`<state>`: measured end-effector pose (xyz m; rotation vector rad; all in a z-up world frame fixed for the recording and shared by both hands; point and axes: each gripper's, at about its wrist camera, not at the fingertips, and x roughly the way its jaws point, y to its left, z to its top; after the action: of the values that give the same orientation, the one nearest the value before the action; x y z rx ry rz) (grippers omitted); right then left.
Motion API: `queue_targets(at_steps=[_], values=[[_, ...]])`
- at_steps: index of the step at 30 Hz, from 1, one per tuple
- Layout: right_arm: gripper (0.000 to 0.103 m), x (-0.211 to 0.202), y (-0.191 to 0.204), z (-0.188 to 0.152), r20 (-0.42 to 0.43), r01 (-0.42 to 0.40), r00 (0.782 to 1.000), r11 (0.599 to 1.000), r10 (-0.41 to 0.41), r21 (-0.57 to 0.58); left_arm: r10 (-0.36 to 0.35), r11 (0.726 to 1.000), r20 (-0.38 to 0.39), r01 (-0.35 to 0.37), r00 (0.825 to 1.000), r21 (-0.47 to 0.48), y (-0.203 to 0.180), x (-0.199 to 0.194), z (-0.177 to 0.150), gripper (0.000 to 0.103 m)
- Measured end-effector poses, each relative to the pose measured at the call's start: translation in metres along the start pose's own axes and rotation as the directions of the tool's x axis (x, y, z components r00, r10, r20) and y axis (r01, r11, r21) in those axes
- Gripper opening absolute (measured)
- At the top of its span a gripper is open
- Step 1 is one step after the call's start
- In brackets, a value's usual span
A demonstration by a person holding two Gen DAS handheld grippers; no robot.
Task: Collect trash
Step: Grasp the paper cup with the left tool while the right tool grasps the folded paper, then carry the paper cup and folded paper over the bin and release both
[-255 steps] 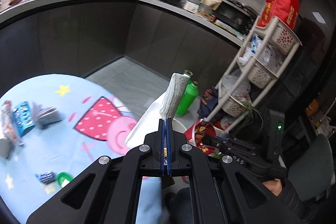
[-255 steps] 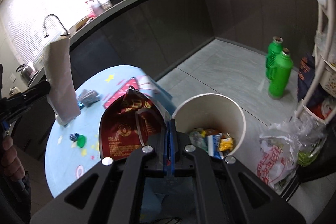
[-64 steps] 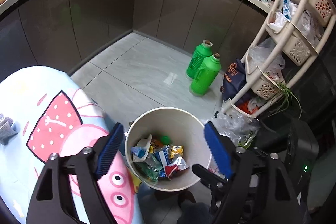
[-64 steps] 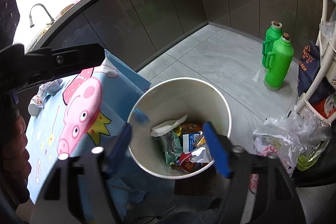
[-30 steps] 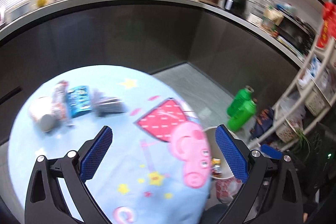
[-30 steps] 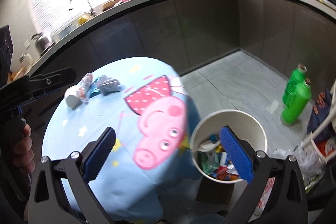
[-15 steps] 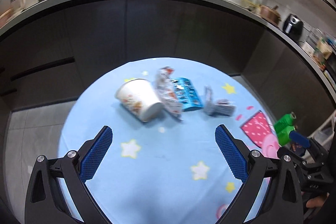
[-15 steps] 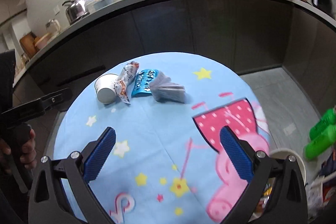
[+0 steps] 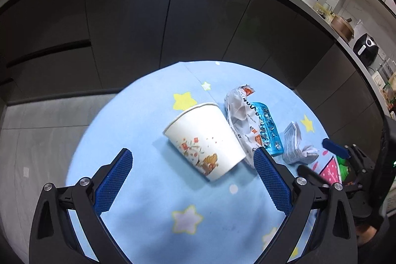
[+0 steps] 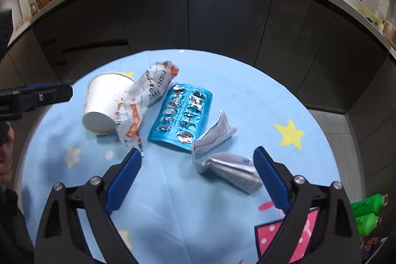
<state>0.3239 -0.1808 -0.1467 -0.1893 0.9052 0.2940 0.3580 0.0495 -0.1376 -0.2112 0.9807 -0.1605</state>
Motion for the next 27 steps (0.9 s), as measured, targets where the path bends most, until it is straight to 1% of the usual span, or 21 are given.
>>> queue_targets(at_steps=[1, 2, 3, 5, 6, 8, 10, 12, 14, 16, 19, 21, 22, 24, 25, 27], values=[[0.081, 0.006, 0.001, 0.001, -0.012, 0.007, 1.000, 1.000, -0.007, -0.008, -0.012, 1.000, -0.012, 0.012, 1.000, -0.007, 0.001, 0.006, 0.002, 0.094], [0.079, 0.012, 0.001, 0.001, -0.022, 0.016, 1.000, 1.000, -0.017, -0.014, -0.024, 1.000, -0.026, 0.024, 0.999, -0.018, 0.002, 0.013, 0.004, 0.094], [0.074, 0.017, 0.001, 0.001, -0.030, 0.025, 0.999, 1.000, -0.026, -0.018, -0.033, 0.999, -0.035, 0.032, 0.999, -0.026, 0.002, 0.018, 0.004, 0.093], [0.054, 0.021, 0.000, -0.002, -0.039, 0.041, 0.998, 0.999, -0.041, -0.020, -0.058, 0.998, -0.054, 0.056, 0.997, -0.041, 0.002, 0.028, 0.006, 0.091], [0.032, 0.021, -0.001, -0.004, -0.041, 0.046, 0.998, 0.999, -0.047, -0.018, -0.071, 0.996, -0.065, 0.068, 0.995, -0.051, 0.002, 0.032, 0.006, 0.087], [0.023, 0.017, -0.003, -0.007, -0.034, 0.032, 0.999, 0.999, -0.032, -0.008, -0.105, 0.992, -0.087, 0.098, 0.991, -0.078, 0.003, 0.039, 0.006, 0.081], [0.020, 0.008, -0.003, -0.011, -0.020, 0.025, 0.999, 1.000, -0.025, -0.009, -0.132, 0.988, -0.102, 0.122, 0.986, -0.099, 0.003, 0.044, 0.006, 0.078], [0.018, -0.006, -0.002, -0.018, 0.002, 0.031, 1.000, 1.000, -0.031, -0.004, -0.137, 0.986, -0.112, 0.125, 0.984, -0.111, 0.004, 0.050, 0.006, 0.074], [0.018, -0.021, -0.003, -0.026, 0.026, 0.019, 0.999, 1.000, -0.020, 0.023, -0.143, 0.984, -0.121, 0.128, 0.982, -0.126, 0.005, 0.055, 0.006, 0.070], [0.018, -0.032, 0.001, -0.035, 0.040, 0.013, 0.999, 0.999, -0.015, 0.046, -0.162, 0.979, -0.124, 0.144, 0.979, -0.142, 0.005, 0.058, 0.006, 0.068], [0.018, -0.044, 0.003, -0.050, 0.041, 0.008, 0.999, 0.997, -0.011, 0.080, -0.151, 0.981, -0.116, 0.134, 0.982, -0.138, 0.001, 0.056, 0.006, 0.063], [0.018, -0.052, 0.004, -0.060, 0.046, -0.005, 0.999, 0.994, 0.000, 0.106, -0.143, 0.984, -0.096, 0.131, 0.985, -0.124, -0.002, 0.048, 0.003, 0.049], [0.018, -0.055, 0.008, -0.064, 0.047, -0.009, 0.999, 0.992, 0.004, 0.123, -0.145, 0.984, -0.086, 0.134, 0.986, -0.117, -0.004, 0.043, 0.002, 0.046], [0.018, -0.063, 0.009, -0.071, 0.052, -0.021, 0.999, 0.988, 0.013, 0.153, -0.139, 0.987, -0.076, 0.131, 0.987, -0.094, -0.007, 0.033, 0.000, 0.034], [0.018, -0.067, 0.009, -0.074, 0.058, -0.027, 0.998, 0.986, 0.017, 0.164, -0.128, 0.990, -0.067, 0.123, 0.990, -0.076, -0.010, 0.025, -0.003, 0.032], [0.018, -0.076, 0.010, -0.080, 0.073, -0.039, 0.997, 0.982, 0.026, 0.182, -0.134, 0.990, -0.049, 0.131, 0.990, -0.054, -0.011, 0.012, -0.007, 0.026]])
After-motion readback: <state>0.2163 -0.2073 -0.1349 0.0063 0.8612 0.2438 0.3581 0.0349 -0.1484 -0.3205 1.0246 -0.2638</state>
